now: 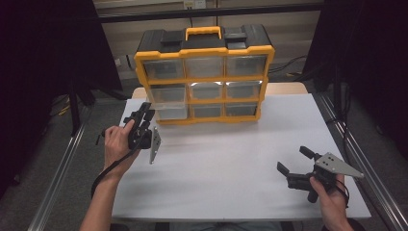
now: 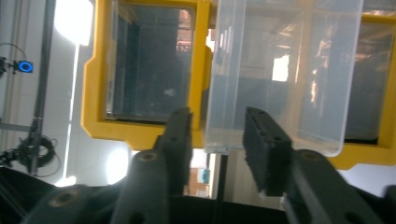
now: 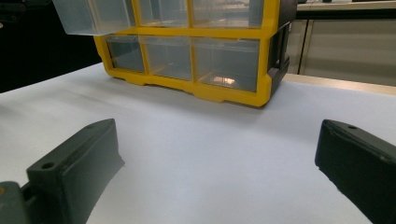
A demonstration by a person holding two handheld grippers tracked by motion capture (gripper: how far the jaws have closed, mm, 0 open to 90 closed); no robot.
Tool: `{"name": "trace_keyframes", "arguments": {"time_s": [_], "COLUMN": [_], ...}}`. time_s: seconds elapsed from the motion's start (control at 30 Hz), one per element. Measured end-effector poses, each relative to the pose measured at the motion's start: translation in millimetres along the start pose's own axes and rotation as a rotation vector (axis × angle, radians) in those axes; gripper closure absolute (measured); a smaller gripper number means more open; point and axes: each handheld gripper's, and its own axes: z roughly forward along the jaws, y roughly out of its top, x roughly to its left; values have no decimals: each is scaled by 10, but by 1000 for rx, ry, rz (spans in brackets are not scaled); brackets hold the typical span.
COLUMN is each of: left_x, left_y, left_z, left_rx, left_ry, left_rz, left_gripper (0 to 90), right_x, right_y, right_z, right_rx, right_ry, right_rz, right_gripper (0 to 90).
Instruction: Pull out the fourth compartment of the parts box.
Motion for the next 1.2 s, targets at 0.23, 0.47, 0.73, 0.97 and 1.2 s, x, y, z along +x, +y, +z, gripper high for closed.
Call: {"name": "trace_keyframes", "arguments": {"time_s": [0.23,0.47,0.73,0.97,1.2], "left_x": [-18,-86,-164,-166,-289], "left_y": [-11,-1,53,-18,-174], "left_z": [48,110,80,8,-25], "left_rx": [15,5,42,95,163], "left_ry": [-12,-13,-75,-181,-277], "left_rz": [-109,-382,-666,-1033,-1441], "left_gripper": [325,124,90,48,40], "right_x": [-4,-22,-2,6,9], "right_y": [-13,-15,-2,-2,2], "right_z": [14,35,34,59,51], "right_rx": [6,7,7,17,15], "right_ry": [2,4,10,7,12], "right_rz": [4,27,-2,-2,-11], "right_gripper": [0,0,0,0,0]}}
